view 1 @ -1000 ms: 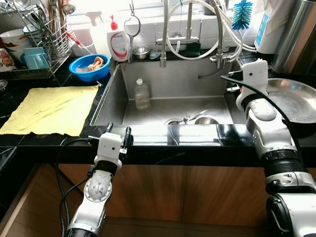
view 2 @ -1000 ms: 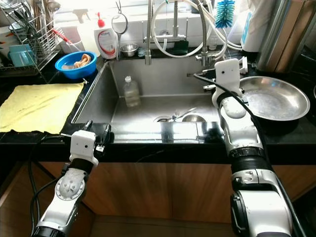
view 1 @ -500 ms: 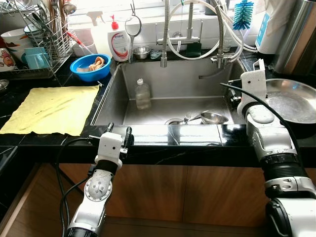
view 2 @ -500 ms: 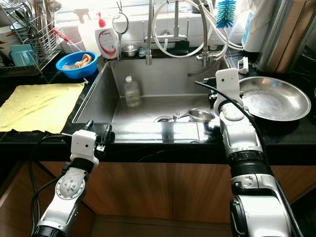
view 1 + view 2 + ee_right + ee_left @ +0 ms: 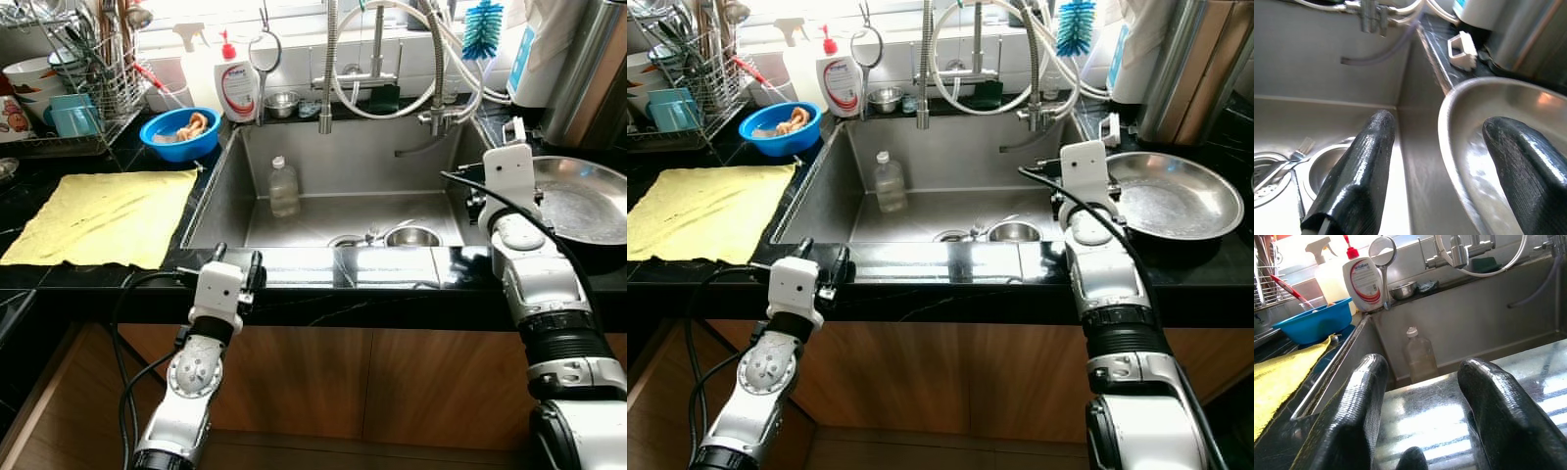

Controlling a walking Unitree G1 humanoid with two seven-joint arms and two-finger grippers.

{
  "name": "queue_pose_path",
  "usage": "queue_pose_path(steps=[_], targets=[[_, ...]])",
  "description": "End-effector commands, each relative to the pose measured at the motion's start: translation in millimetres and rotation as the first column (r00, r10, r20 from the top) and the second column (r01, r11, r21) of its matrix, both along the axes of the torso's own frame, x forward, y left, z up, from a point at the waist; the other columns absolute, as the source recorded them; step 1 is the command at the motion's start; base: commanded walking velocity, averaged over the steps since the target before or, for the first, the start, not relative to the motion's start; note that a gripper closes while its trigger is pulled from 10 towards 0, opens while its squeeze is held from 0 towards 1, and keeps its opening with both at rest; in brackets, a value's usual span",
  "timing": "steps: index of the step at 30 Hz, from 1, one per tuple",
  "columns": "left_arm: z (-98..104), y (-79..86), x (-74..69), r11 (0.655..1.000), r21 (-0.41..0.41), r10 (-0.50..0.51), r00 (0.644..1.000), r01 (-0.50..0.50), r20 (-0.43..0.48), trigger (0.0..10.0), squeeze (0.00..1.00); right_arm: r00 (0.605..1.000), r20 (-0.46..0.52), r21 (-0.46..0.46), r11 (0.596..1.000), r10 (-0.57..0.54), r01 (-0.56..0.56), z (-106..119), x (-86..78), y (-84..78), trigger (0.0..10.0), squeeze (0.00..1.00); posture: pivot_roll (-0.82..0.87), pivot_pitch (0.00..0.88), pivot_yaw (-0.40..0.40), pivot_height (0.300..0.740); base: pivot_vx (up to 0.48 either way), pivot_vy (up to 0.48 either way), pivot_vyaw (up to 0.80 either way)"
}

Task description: Kitchen organization

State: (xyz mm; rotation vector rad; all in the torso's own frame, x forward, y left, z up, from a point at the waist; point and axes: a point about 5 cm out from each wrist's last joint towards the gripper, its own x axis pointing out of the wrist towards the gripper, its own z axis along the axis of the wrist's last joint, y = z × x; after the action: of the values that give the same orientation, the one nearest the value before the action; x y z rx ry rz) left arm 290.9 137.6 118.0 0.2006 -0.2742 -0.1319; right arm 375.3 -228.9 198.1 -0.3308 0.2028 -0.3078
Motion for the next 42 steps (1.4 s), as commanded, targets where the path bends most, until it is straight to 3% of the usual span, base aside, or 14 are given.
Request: queue_pose_path(steps=[1, 23, 24, 25, 26, 40, 42], targets=[[-18.1, 0.9, -2.9, 0.999, 0.034, -0.007, 0.996, 0.011, -0.094, 10.0, 0.0, 1.0, -0.007, 0.028, 0.999, -0.016, 0.016, -1.8, -0.6, -0.9, 10.0, 0.0, -0.13, 0.0, 0.086, 0.74, 0.0, 0.0, 0.0], [-18.8, -1.4, -4.0, 0.999, 0.032, -0.016, 0.995, 0.02, -0.099, 10.0, 0.0, 0.999, -0.016, 0.095, 0.994, -0.051, 0.052, -8.1, -0.2, 0.6, 10.0, 0.0, -0.13, 0.0, 0.084, 0.74, 0.0, 0.0, 0.0], [-18.9, -1.7, -4.1, 0.999, 0.032, -0.018, 0.995, 0.021, -0.1, 10.0, 0.0, 0.999, -0.015, 0.096, 0.994, -0.051, 0.052, -7.9, -0.1, 0.6, 5.2, 0.0, -0.13, 0.0, 0.084, 0.74, 0.0, 0.0, 0.0], [-18.9, -1.7, -4.1, 0.999, 0.032, -0.018, 0.995, 0.021, -0.1, 10.0, 0.0, 0.999, -0.015, 0.096, 0.994, -0.051, 0.052, -7.9, -0.1, 0.6, 5.2, 0.0, -0.13, 0.0, 0.084, 0.74, 0.0, 0.0, 0.0], [-18.9, -2.0, -4.2, 0.999, 0.031, -0.02, 0.995, 0.023, -0.1, 10.0, 0.0, 0.999, -0.01, 0.099, 0.994, -0.05, 0.051, -6.8, 0.3, 0.9, 0.0, 0.0, -0.13, 0.0, 0.084, 0.74, 0.0, 0.0, 0.0], [-17.3, -3.7, -2.7, 0.999, 0.03, -0.03, 0.995, 0.033, -0.094, 10.0, 0.0, 0.999, 0.029, 0.154, 0.987, -0.046, 0.041, 3.7, 6.2, 3.5, 0.0, 0.0, -0.12, 0.0, 0.082, 0.74, 0.0, 0.0, 0.0], [-16.6, -3.2, -2.2, 0.999, 0.031, -0.031, 0.995, 0.034, -0.092, 10.0, 0.0, 0.999, 0.044, 0.22, 0.975, -0.032, 0.021, 6.8, 7.7, 8.2, 0.0, 0.0, -0.12, 0.0, 0.082, 0.74, 0.0, 0.0, 0.0]])
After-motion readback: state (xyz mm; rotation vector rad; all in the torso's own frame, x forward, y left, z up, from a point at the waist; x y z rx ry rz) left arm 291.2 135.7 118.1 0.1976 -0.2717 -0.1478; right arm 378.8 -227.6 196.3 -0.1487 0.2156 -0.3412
